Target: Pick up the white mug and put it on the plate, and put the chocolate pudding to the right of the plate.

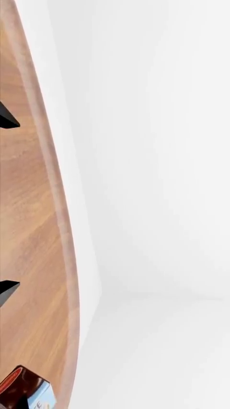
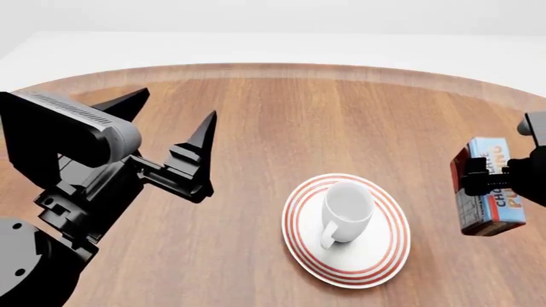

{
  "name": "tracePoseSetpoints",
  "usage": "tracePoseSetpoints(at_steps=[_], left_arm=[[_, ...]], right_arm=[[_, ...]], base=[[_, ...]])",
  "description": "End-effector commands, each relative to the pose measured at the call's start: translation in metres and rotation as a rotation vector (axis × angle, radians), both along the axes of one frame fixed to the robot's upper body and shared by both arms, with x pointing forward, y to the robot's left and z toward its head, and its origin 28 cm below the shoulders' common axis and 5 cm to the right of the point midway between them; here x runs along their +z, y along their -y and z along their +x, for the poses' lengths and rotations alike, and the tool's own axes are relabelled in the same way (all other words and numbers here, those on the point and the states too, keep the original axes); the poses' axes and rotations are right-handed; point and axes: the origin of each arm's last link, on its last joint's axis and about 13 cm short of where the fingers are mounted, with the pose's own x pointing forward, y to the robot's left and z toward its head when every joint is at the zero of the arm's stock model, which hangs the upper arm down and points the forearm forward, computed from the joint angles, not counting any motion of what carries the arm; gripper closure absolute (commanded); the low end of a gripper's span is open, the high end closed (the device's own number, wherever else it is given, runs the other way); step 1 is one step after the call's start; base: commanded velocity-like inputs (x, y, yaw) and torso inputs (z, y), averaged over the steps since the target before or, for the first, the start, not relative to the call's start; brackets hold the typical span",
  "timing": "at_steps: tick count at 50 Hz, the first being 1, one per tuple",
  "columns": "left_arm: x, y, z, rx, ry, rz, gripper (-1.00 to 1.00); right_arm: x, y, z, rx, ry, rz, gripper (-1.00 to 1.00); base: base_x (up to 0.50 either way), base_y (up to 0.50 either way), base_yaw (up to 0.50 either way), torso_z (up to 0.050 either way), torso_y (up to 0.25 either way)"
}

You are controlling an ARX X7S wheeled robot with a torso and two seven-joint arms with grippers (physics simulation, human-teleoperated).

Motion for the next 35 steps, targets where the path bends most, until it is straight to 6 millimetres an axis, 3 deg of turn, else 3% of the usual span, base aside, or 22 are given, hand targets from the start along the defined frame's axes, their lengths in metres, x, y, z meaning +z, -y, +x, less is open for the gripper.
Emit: tracePoseSetpoints(at_steps=[1,35], left_arm=[[0.003,0.002,0.003,-0.022,0.031,-0.005,-1.0],[0.001,0.003,0.004,-0.023,0.026,-0.004,-1.0]], right_arm=[[-0.008,-0.004,0.006,0.038,0.008,0.012,1.0],[-0.038,-0.005,0.008,0.04,-0.054,0.004,1.0]], base=[[0.0,0.0,0.0,0.0,0.0],[0.0,0.0,0.0,0.0,0.0]])
